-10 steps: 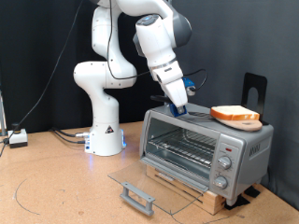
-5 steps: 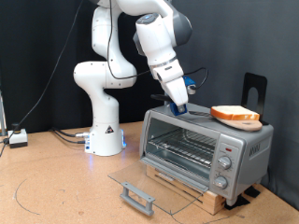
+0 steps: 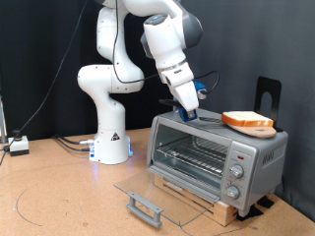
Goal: Make a piece of toast with the oven
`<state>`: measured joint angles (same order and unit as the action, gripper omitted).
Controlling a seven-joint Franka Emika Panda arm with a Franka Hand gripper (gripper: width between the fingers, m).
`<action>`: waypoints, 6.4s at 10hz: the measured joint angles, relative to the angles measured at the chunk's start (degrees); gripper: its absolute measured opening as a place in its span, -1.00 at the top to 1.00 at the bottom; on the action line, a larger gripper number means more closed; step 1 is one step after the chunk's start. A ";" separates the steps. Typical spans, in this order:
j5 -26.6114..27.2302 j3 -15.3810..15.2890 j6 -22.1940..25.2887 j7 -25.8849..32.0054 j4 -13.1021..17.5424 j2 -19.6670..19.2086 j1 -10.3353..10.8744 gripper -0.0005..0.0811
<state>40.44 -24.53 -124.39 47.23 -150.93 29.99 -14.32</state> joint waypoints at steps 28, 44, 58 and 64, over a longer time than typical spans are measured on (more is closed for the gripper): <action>6.56 -6.90 -6.59 -5.93 4.31 -3.62 0.04 -0.05; 4.04 15.28 15.94 13.91 3.77 -1.79 -4.58 -0.05; -8.31 27.39 11.51 25.23 5.61 -11.37 -15.62 -0.05; -9.41 26.25 9.96 35.16 4.99 -15.86 -14.95 -0.05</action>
<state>31.03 1.71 -114.43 82.38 -145.93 14.13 -29.27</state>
